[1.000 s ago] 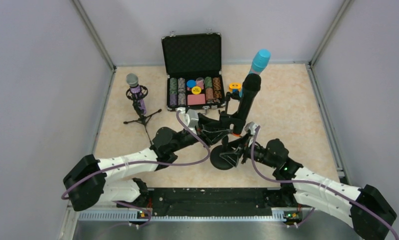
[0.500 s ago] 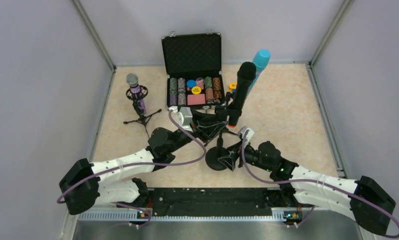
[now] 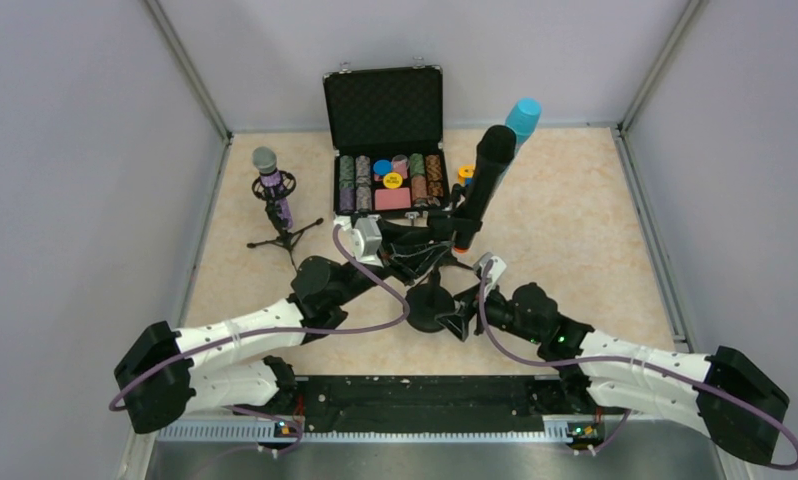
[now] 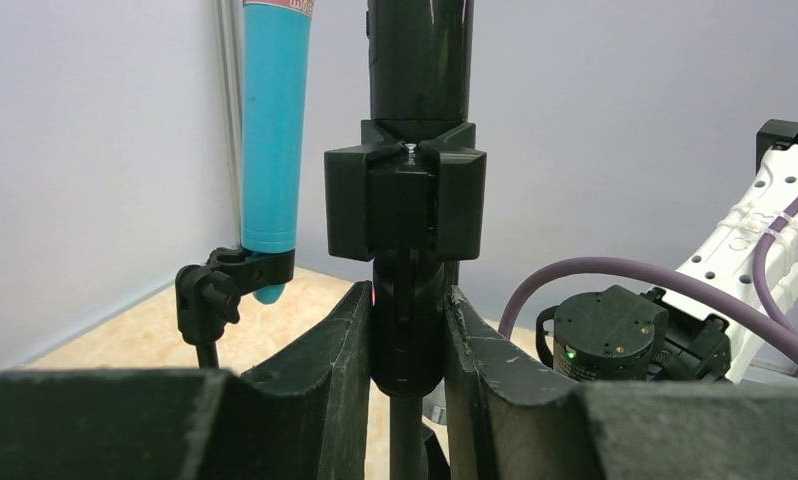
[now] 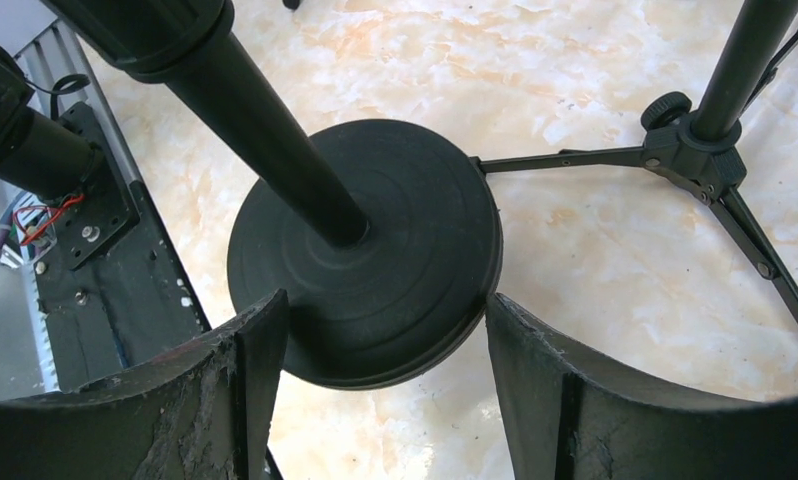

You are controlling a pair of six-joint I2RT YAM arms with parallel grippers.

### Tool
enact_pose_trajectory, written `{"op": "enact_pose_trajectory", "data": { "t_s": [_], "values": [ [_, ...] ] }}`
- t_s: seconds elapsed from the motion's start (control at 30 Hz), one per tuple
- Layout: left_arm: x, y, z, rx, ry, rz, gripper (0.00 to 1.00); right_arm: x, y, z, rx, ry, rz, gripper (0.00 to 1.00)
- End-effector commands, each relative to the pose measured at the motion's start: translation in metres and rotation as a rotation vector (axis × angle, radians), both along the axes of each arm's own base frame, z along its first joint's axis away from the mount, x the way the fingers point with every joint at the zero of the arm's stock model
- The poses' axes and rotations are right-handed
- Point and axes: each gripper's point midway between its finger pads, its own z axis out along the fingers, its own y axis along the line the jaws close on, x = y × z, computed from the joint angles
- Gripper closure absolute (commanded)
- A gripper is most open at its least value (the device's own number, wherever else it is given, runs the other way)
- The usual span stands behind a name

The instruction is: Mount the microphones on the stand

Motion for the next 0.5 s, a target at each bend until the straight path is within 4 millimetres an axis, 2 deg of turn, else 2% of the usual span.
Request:
{"op": "enact_pose_trajectory", "data": {
  "t_s": [0.0,0.23,0.47],
  "values": [
    [-0.024,0.042,0.101,-0.283,-0.198,0.028,1.00,-0.003,0.005,-0.002,-0.043,-0.002,0.018,0.30],
    [-0.016,0.041,0.091,-0.253,-0.178,0.067,1.00,-0.003,0.005,0.004,-0.030,-0.020,0.015,0.25],
    [-0.001,0.044,0.066,-0.186,-0.156,0.155,1.00,-0.003,0.011,0.045,0.084,-0.081,0.027,0.15]
  ]
}}
